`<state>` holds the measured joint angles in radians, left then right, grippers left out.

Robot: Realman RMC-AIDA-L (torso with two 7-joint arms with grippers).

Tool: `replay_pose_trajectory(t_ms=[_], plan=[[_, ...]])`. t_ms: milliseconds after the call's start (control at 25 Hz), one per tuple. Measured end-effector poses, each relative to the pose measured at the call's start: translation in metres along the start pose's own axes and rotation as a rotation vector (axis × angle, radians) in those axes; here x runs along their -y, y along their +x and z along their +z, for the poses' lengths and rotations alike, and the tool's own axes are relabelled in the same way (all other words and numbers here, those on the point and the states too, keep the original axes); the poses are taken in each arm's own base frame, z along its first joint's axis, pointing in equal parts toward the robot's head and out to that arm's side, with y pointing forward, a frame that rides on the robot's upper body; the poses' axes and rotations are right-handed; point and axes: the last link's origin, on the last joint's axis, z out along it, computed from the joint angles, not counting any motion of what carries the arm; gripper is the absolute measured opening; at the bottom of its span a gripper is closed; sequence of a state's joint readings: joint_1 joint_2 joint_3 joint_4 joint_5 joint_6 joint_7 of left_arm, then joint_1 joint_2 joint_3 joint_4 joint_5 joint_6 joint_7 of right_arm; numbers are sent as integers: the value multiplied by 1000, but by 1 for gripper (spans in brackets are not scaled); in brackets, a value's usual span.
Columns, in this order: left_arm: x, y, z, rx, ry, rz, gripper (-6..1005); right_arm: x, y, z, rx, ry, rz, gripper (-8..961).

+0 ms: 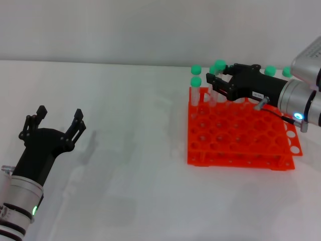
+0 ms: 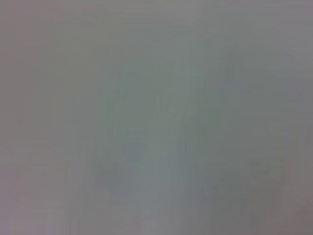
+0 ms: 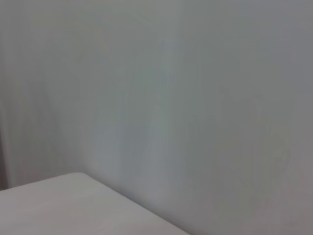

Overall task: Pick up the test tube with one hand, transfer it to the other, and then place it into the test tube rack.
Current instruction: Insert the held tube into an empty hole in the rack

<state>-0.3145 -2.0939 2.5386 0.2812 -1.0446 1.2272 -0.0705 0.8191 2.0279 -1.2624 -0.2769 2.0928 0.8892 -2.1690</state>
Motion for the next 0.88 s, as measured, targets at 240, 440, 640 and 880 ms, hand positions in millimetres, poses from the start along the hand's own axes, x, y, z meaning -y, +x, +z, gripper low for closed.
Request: replay_pose_trajectory(t_ms=[240, 440, 640, 880], plan=[[0, 0, 1, -2, 0, 2, 889, 0, 3, -2, -6, 2, 10, 357], [1, 1, 2, -3, -2, 7, 889, -1, 5, -3, -11, -2, 14, 534], [2, 1, 2, -2, -2, 11, 889, -9, 13, -6, -36, -39, -13, 854], [2, 1, 2, -2, -1, 13, 890, -10, 19, -16, -32, -38, -22, 870]])
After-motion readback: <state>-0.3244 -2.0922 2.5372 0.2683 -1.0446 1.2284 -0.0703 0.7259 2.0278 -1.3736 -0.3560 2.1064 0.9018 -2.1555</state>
